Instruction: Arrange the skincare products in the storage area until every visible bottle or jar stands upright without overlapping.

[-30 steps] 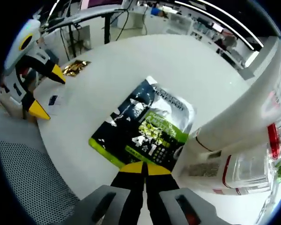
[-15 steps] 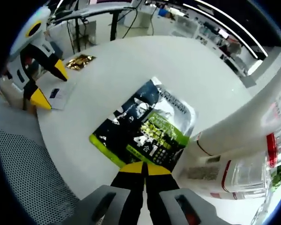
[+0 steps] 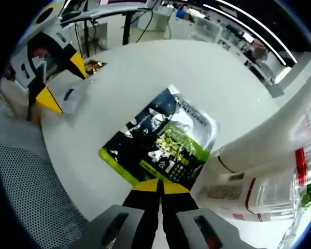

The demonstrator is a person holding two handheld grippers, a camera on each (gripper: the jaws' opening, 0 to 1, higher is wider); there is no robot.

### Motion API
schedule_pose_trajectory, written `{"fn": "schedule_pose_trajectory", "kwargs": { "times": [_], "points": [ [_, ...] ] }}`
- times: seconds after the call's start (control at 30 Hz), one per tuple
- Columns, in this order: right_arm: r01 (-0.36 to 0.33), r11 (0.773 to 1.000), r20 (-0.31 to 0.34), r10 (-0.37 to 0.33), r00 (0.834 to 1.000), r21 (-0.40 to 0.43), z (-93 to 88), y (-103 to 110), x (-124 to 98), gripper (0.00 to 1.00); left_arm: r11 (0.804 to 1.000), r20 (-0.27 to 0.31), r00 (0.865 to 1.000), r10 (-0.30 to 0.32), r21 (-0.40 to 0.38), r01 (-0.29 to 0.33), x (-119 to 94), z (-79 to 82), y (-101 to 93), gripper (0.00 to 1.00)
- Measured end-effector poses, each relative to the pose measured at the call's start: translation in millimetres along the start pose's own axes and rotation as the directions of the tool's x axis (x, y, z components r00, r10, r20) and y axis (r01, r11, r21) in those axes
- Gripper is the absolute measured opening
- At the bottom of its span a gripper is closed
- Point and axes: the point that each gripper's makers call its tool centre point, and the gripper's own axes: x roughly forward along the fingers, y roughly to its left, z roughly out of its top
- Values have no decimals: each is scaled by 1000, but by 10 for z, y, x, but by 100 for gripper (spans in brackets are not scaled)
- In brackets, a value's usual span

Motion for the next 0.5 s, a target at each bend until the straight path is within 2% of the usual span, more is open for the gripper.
{"fn": "schedule_pose_trajectory", "kwargs": {
  "times": [0.1,0.3,0.5],
  "points": [
    [2,1000,1,-2,1000,-11,0,3,0,0,999,-12,1000,-16,29,16,68,66,-3,41],
    [4,999,3,-4,1000,-33,3,4,-2,0,994,-13,996,-86,67,87,175,213,-83,41],
    [3,999,3,-3,1000,-38,2,3,-1,0,985,-42,992,-119,124,123,278,280,-120,41]
  ]
}}
